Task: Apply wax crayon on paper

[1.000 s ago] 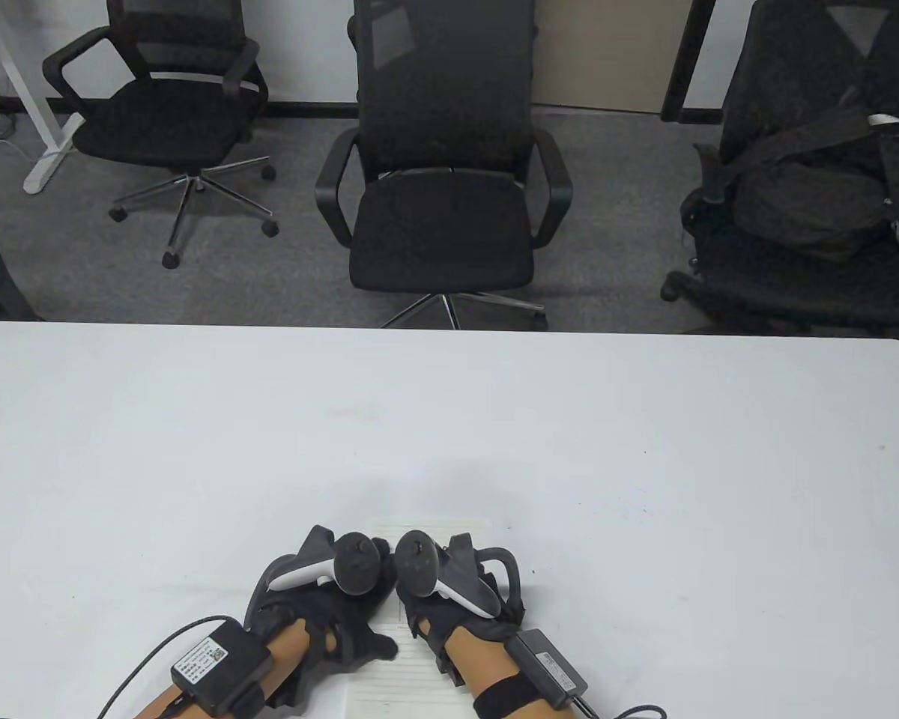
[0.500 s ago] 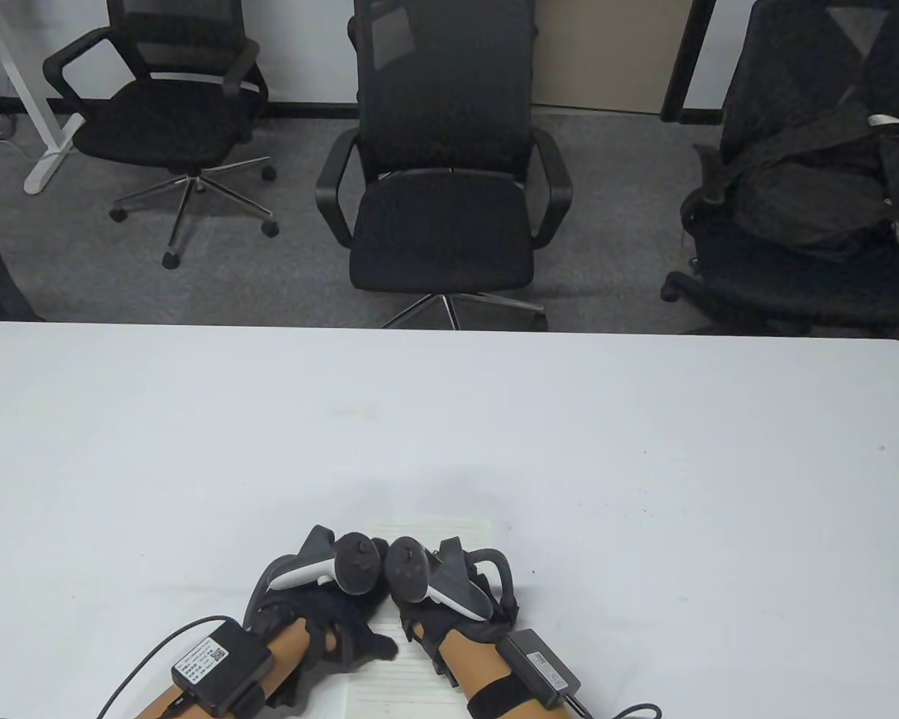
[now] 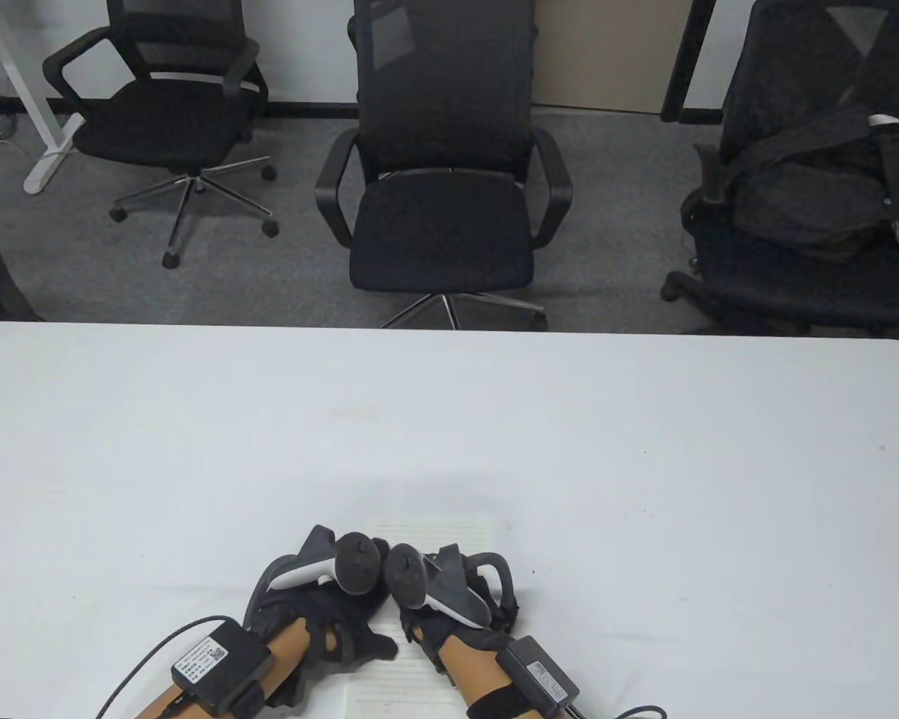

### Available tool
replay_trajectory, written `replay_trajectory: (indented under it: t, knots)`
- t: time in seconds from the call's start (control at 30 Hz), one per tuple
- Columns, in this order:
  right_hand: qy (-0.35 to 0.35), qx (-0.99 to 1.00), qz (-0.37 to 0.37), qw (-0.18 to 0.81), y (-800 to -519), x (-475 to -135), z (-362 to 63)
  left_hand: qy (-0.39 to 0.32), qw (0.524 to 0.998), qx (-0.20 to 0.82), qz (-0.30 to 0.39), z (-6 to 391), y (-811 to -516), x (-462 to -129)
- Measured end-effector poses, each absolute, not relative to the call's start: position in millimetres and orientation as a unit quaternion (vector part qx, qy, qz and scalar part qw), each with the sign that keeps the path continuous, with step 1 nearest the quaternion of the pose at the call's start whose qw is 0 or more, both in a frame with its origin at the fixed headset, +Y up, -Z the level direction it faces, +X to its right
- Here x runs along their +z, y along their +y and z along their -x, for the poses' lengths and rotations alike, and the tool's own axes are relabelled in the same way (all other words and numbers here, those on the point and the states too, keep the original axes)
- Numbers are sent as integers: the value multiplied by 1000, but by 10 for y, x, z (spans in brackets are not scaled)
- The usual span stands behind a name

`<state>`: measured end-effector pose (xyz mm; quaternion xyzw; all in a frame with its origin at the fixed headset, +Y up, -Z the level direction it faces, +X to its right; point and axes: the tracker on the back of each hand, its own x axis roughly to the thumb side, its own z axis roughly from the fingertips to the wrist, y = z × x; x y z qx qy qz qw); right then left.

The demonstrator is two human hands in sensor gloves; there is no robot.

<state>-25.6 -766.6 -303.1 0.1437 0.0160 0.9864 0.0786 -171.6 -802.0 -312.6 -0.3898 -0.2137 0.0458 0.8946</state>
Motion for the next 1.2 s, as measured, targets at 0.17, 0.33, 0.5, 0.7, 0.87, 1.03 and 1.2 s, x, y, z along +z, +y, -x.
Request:
replay_trajectory:
  t: [0.17, 0.33, 0.5, 0.7, 0.87, 1.03, 1.2]
  knots:
    - [70, 981, -157, 90, -7655, -3079, 236, -214, 894, 48, 392, 1717, -8024, -3125]
    - [42, 987, -136, 81, -7648, -3083, 206, -214, 894, 49, 392, 1718, -8026, -3127]
    - [81, 982, -157, 72, -7629, -3075, 256, -214, 893, 48, 392, 1717, -8026, -3130]
    - [50, 983, -160, 69, -7636, -3068, 242, -213, 893, 48, 393, 1717, -8026, -3130]
    - [62, 983, -156, 77, -7636, -3053, 248, -213, 893, 48, 394, 1717, -8027, -3130]
    - [43, 981, -177, 62, -7625, -3043, 269, -213, 893, 47, 394, 1717, -8027, -3130]
    - [79, 979, -173, 68, -7622, -3038, 285, -213, 893, 47, 394, 1717, -8027, -3131]
